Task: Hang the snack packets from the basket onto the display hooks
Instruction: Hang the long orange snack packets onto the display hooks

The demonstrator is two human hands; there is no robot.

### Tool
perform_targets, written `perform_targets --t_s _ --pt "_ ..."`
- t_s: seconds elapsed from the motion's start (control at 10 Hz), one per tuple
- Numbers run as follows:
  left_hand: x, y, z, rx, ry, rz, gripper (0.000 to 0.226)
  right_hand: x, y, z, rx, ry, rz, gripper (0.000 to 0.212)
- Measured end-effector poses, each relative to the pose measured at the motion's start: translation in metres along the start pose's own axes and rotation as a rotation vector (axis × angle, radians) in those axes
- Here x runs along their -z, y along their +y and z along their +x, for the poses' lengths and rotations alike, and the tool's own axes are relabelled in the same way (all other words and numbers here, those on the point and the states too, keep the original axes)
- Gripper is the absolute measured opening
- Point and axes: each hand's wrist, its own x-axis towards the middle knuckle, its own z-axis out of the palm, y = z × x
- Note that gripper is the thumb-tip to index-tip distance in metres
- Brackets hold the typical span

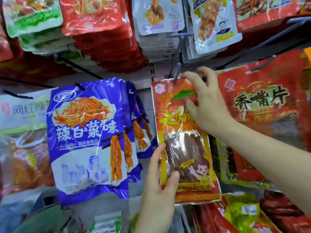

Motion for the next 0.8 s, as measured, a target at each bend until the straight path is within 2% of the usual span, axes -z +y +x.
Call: perform_targets --t_s 0.1,0.2,0.3,0.4,0.7,0.8 --pt "-0.005 0.002 0.003 -0.027 0.009 0.103 0.072 -0.002 0.002 -0.004 -0.043 -0.057 0.014 0.051" --pt "-0.007 0.002 0.007 -0.023 0.018 0.095 0.070 -0.005 0.001 0.013 -0.121 -0.061 0.050 0.047" --pt "-0.008 -0.001 0.014 0.002 0.024 0.123 0.068 -0.010 0.003 0.020 -0.176 -0.208 -0.044 0.046" --pt "-0.012 -0.003 0.021 0.056 0.002 0.164 0.072 -0.020 0.005 0.020 -0.222 -0.372 -0.117 0.050" --pt "-0.020 -0.027 0.035 0.066 -0.016 0.436 0.083 -0.012 -0.005 -0.013 -0.156 -0.563 -0.310 0.075" --pt "-0.018 -0.033 0.032 0.025 -0.035 0.537 0.084 0.003 -0.012 -0.023 -0.335 -0.633 -0.188 0.083"
